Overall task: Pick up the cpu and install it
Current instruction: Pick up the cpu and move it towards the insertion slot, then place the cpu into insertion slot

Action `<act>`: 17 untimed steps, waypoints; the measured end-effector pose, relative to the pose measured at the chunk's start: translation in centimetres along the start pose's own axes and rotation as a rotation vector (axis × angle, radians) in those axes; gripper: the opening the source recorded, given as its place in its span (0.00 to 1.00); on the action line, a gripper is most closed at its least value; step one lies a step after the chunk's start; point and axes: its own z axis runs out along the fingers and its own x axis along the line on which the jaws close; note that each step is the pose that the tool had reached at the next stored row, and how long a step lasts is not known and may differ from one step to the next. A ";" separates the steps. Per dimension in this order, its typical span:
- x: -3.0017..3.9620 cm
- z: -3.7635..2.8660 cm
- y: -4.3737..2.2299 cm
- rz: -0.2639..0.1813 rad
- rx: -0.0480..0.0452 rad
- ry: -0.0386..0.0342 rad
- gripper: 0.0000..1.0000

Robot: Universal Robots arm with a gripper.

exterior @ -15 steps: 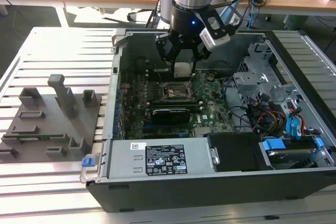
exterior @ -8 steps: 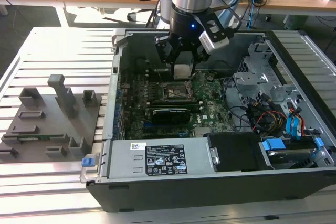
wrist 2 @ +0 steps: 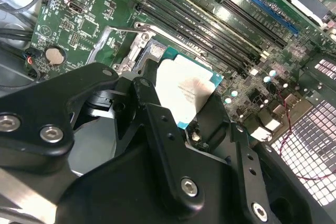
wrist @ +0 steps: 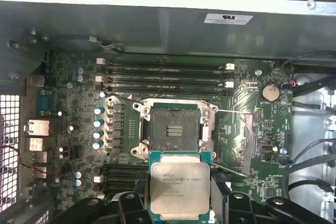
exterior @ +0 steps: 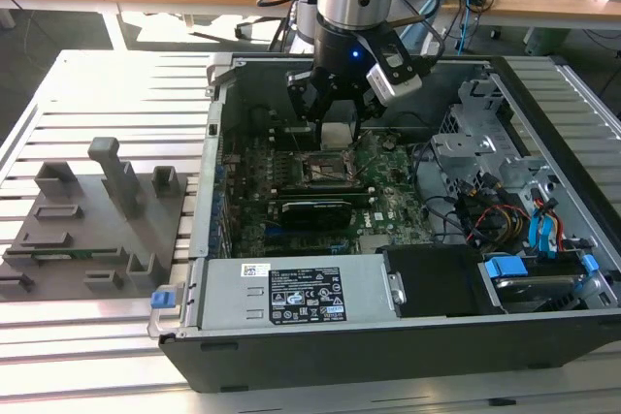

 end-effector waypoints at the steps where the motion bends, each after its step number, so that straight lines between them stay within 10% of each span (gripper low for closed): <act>1: 0.00 0.00 0.00 0.000 0.0001 0.0000 0.55; 17: 0.00 0.03 0.00 0.023 0.0020 0.0000 0.55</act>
